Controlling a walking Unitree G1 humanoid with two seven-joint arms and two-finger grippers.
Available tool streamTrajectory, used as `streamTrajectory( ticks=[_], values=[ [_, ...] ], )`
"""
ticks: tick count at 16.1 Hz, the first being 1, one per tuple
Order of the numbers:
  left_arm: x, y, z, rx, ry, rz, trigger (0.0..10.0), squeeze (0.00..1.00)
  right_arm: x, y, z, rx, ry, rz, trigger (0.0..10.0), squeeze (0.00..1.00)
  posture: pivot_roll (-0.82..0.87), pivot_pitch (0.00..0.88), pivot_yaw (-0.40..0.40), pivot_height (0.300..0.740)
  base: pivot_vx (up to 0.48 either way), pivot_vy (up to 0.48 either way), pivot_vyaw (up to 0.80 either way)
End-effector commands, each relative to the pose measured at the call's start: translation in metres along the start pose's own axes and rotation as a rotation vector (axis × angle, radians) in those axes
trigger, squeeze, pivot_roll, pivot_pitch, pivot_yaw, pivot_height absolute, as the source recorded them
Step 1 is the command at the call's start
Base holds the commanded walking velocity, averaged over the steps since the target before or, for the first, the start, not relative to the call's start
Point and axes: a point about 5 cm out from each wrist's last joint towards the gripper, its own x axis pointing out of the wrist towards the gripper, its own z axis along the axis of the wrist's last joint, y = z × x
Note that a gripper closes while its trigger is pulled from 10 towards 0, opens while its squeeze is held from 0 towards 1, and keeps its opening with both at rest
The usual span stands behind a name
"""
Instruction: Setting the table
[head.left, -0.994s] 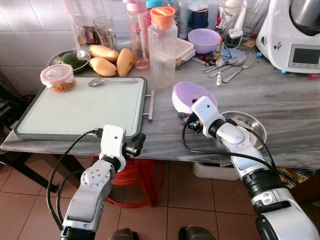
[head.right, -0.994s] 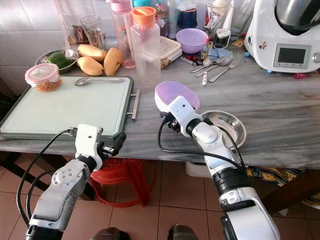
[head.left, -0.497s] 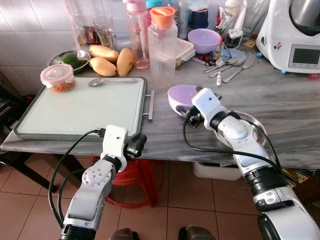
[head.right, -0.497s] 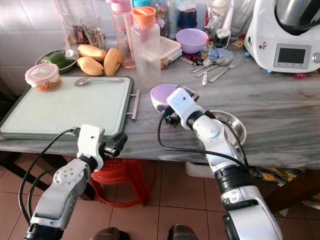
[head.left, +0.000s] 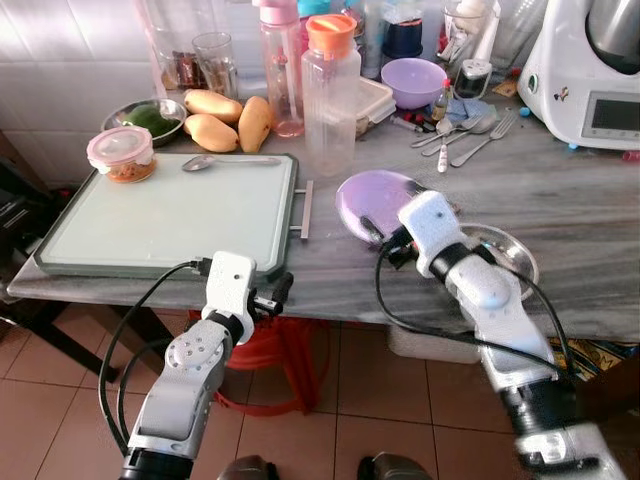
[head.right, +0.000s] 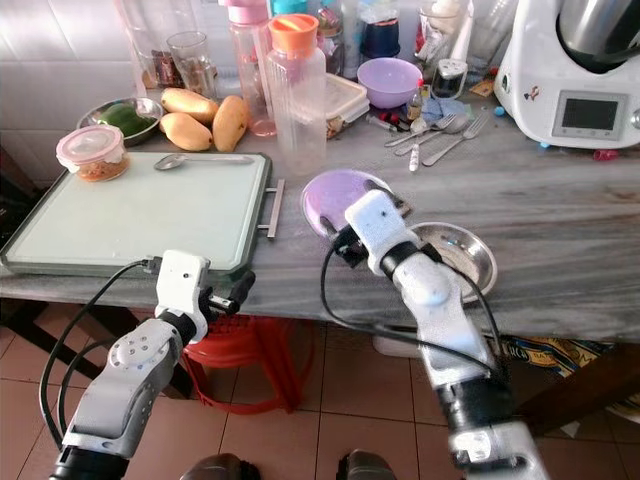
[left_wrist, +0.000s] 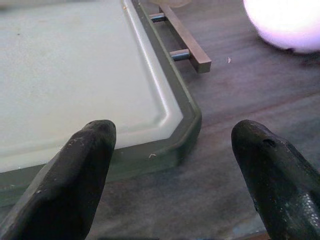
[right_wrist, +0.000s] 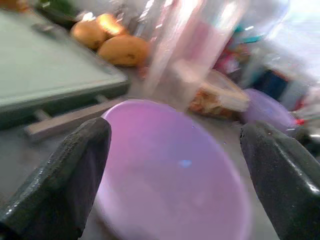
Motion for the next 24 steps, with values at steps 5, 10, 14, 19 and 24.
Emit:
streamTrajectory(
  ticks=[5, 10, 14, 19, 24],
  values=[
    [0.002, 0.004, 0.005, -0.018, -0.035, 0.014, 10.0, 0.0, -0.028, -0.021, 0.006, -0.059, -0.02, -0.29, 10.0, 1.0, -0.03, 0.0, 0.039, 0.74, 0.0, 0.0, 0.0],
    [0.003, 0.007, 0.013, 0.0, -0.082, 0.016, 10.0, 0.0, -0.068, -0.013, -0.008, -0.074, 0.059, -0.446, 10.0, 0.45, -0.03, 0.0, 0.04, 0.74, 0.0, 0.0, 0.0],
    [0.002, 0.008, 0.014, 0.002, -0.082, 0.012, 10.0, 0.0, -0.081, -0.009, -0.029, 0.12, 0.203, -0.509, 10.0, 0.0, -0.03, 0.0, 0.046, 0.74, 0.0, 0.0, 0.0],
    [0.0, 0.009, 0.011, 0.005, -0.069, 0.004, 10.0, 0.0, -0.084, -0.012, -0.048, 0.227, 0.331, -0.539, 10.0, 0.0, -0.03, 0.002, 0.053, 0.74, 0.0, 0.0, 0.0],
    [-0.008, 0.016, 0.006, 0.028, -0.037, 0.011, 10.0, 0.0, -0.074, -0.024, -0.055, 0.274, 0.392, -0.524, 10.0, 0.0, -0.01, 0.021, 0.057, 0.74, 0.0, 0.0, 0.0]
  ],
)
